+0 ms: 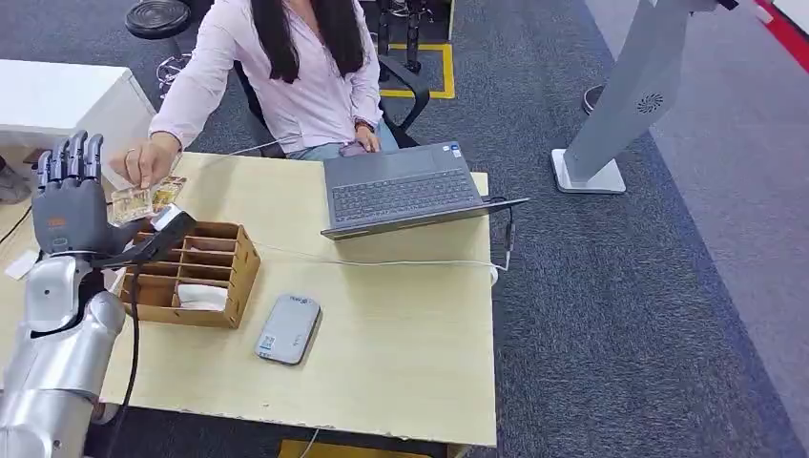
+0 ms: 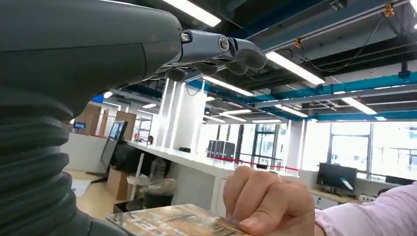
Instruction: Pass the card to the sensor for recognition and then transmit it.
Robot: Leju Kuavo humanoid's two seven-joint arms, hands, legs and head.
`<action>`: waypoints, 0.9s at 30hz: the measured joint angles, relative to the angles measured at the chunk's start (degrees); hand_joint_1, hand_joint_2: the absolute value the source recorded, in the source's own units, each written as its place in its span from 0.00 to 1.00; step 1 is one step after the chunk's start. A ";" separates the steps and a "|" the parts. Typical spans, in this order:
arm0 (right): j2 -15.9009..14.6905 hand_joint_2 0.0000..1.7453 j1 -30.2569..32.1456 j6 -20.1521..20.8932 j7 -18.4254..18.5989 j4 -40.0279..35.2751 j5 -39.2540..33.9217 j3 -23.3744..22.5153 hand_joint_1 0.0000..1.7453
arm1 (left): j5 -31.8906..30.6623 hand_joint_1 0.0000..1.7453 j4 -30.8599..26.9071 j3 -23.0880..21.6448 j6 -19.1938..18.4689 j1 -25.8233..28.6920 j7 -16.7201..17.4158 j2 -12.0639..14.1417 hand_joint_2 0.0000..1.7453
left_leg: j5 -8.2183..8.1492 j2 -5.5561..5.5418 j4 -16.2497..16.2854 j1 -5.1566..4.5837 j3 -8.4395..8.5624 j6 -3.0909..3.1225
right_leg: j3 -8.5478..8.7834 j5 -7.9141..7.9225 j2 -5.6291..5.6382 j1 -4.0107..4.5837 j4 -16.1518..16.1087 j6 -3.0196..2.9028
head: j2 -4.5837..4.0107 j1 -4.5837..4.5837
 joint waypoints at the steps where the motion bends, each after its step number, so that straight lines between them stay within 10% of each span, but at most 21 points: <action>1: -0.02 0.00 0.00 0.00 0.00 0.00 0.00 0.00 0.00 | 0.00 0.00 0.00 -0.02 0.00 0.00 0.00 0.00 1.00 | 0.00 0.00 0.00 0.00 0.00 0.00 | 0.00 0.00 0.00 0.00 0.00 0.00 | 0.00 0.00; 2: 0.00 0.00 0.00 0.00 0.00 0.00 0.00 0.00 0.00 | 0.00 0.00 0.00 -0.02 0.00 0.00 0.00 0.00 1.00 | 0.00 0.00 0.00 0.00 0.00 0.00 | 0.00 0.00 0.00 0.00 0.00 0.00 | 0.00 0.00; 3: 0.00 0.00 0.00 0.02 0.00 0.00 0.00 0.00 0.00 | 0.00 1.00 0.02 -0.02 0.00 0.00 0.00 0.00 1.00 | 0.00 0.00 0.00 0.00 0.00 0.00 | 0.00 0.00 0.00 0.00 0.00 0.00 | 0.00 0.00; 27: -0.02 0.00 0.04 0.79 -0.85 0.02 0.35 1.25 0.00 | 2.78 1.00 0.50 -0.04 0.07 1.07 -2.23 0.02 1.00 | 0.00 0.00 0.00 0.00 -0.02 0.00 | -0.01 0.00 0.00 0.00 0.00 0.00 | 0.00 -0.02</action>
